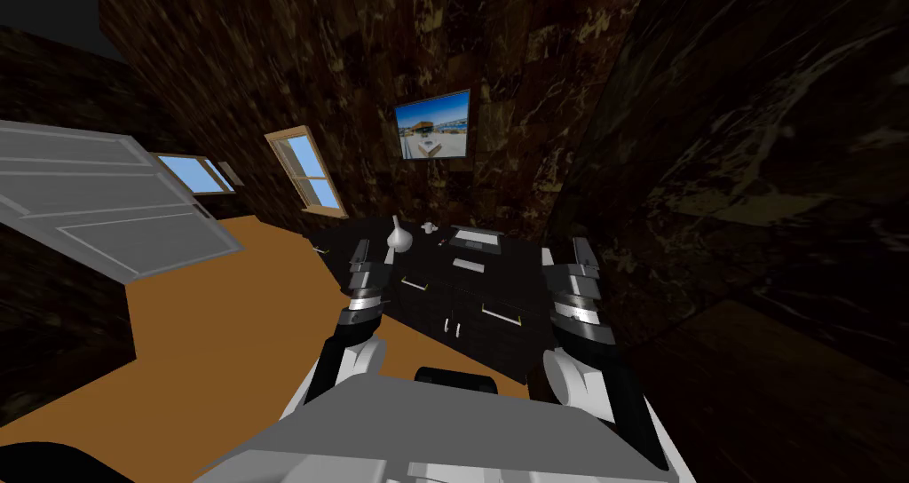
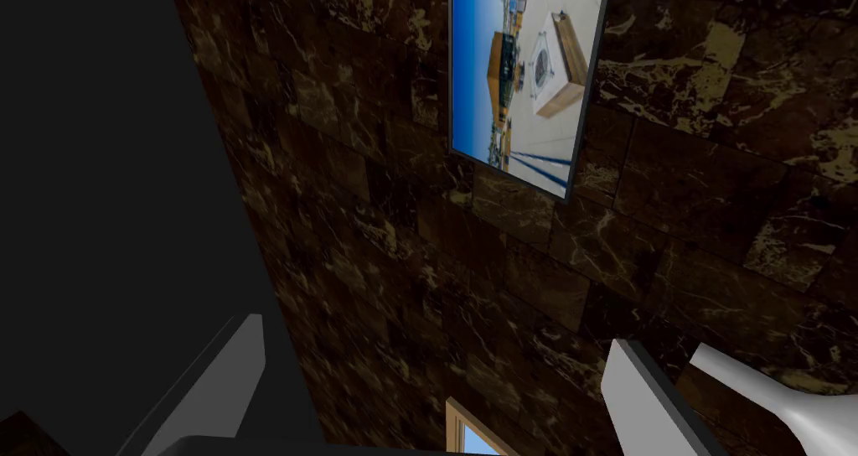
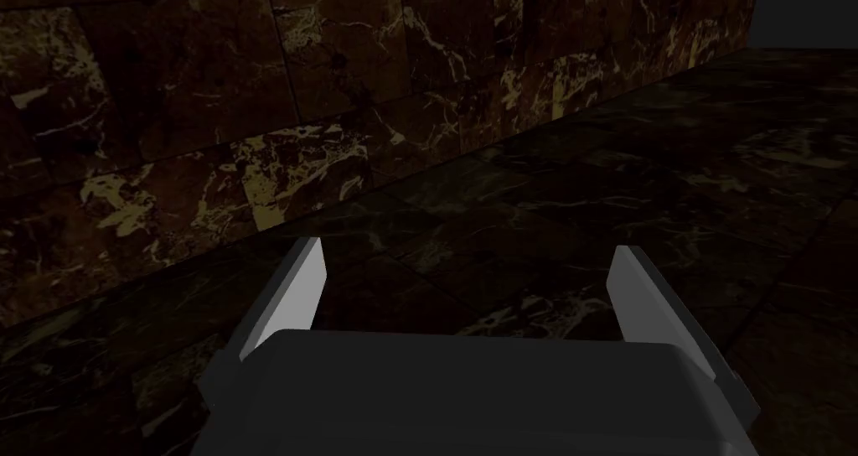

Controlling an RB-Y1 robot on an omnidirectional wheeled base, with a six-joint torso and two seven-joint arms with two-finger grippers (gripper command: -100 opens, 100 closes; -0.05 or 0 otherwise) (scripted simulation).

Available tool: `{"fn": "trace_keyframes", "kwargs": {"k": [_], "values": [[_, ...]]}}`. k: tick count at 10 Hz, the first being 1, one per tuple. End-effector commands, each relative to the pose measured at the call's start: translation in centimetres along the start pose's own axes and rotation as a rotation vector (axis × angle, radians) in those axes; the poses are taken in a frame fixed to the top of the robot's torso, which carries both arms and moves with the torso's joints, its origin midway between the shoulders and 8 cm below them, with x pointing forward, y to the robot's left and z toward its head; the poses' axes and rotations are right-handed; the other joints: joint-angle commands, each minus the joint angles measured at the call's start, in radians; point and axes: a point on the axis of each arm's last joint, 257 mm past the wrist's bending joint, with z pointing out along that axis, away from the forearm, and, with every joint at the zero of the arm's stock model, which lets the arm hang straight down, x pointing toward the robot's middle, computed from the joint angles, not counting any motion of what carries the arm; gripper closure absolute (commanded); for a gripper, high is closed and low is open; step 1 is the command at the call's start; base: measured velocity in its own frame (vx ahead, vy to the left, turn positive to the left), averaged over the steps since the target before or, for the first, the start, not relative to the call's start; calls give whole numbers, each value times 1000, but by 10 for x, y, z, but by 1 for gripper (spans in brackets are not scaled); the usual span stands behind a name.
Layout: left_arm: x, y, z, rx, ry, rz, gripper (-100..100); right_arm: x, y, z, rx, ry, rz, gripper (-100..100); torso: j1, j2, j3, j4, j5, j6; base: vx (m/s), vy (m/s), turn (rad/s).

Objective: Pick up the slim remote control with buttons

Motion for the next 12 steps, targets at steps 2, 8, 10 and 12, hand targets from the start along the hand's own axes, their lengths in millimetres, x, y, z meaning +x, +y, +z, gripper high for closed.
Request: {"fn": "trace_keyframes", "kwargs": {"k": [2, 8, 10, 12], "values": [[0, 0, 0, 0, 0, 0, 0, 10, -3, 1, 0, 69, -26, -100, 1, 2, 1, 0, 0, 0, -64, 24, 106], [0, 0, 0, 0, 0, 0, 0, 35, -16, 0, 6, 241, -97, -100, 2, 5, 3, 1, 0, 0, -93, 49, 121], [0, 0, 0, 0, 0, 0, 0, 42, -21, -2, 10, 295, -122, -100, 2, 5, 3, 1, 1, 0, -65, 36, 82], [0, 0, 0, 0, 0, 0, 0, 48, -26, -3, 14, 347, -146, -100, 2, 4, 2, 1, 0, 0, -57, 40, 130]]}}
